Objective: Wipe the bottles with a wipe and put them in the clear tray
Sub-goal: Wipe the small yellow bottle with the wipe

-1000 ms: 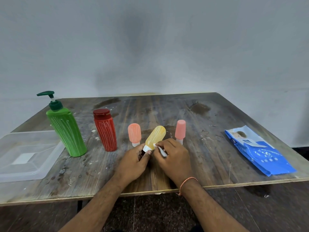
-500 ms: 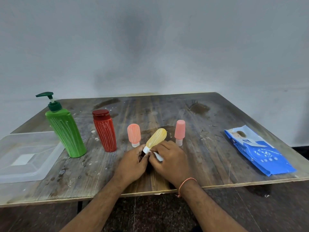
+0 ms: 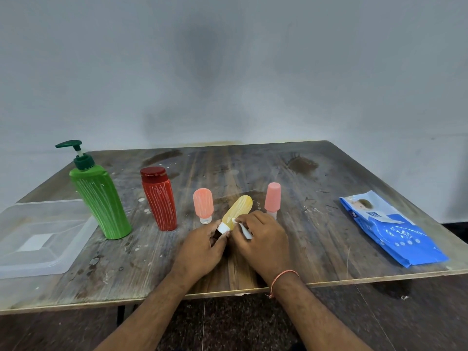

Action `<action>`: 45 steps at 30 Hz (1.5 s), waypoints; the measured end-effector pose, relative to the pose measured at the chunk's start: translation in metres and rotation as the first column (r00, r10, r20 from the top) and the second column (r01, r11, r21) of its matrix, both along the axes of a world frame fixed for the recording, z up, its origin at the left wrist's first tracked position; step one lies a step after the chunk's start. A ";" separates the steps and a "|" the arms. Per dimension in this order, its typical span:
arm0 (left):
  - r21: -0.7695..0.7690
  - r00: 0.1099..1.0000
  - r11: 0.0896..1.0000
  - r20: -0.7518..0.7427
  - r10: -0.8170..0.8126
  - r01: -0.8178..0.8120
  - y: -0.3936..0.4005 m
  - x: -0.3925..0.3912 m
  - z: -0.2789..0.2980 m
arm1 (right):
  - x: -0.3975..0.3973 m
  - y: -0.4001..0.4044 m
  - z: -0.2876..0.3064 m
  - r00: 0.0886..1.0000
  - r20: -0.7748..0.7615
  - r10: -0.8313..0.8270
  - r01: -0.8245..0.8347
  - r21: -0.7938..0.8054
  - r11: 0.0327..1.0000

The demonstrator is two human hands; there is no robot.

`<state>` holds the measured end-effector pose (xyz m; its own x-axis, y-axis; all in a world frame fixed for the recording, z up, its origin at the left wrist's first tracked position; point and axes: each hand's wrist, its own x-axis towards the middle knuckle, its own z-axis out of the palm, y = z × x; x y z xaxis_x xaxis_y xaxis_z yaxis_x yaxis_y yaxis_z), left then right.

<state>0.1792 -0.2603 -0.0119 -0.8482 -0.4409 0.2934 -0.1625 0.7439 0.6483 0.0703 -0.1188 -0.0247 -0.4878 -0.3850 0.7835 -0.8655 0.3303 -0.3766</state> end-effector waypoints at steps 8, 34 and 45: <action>-0.015 1.000 1.000 -0.008 -0.003 0.003 -0.001 0.001 -0.001 | 0.004 -0.001 0.000 1.000 0.000 -0.013 0.013 0.040 0.999; -0.175 1.000 0.984 -0.005 0.026 -0.027 -0.001 -0.002 -0.007 | -0.002 -0.002 -0.002 0.998 -0.058 0.008 -0.005 0.051 0.999; -0.214 0.998 0.975 0.016 0.067 -0.062 0.004 -0.001 -0.004 | -0.001 -0.003 -0.003 1.000 -0.014 0.017 -0.015 0.104 0.994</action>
<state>0.1778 -0.2565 -0.0162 -0.8279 -0.4241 0.3671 -0.2274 0.8521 0.4715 0.0695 -0.1215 -0.0279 -0.4697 -0.4725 0.7458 -0.8762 0.3529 -0.3282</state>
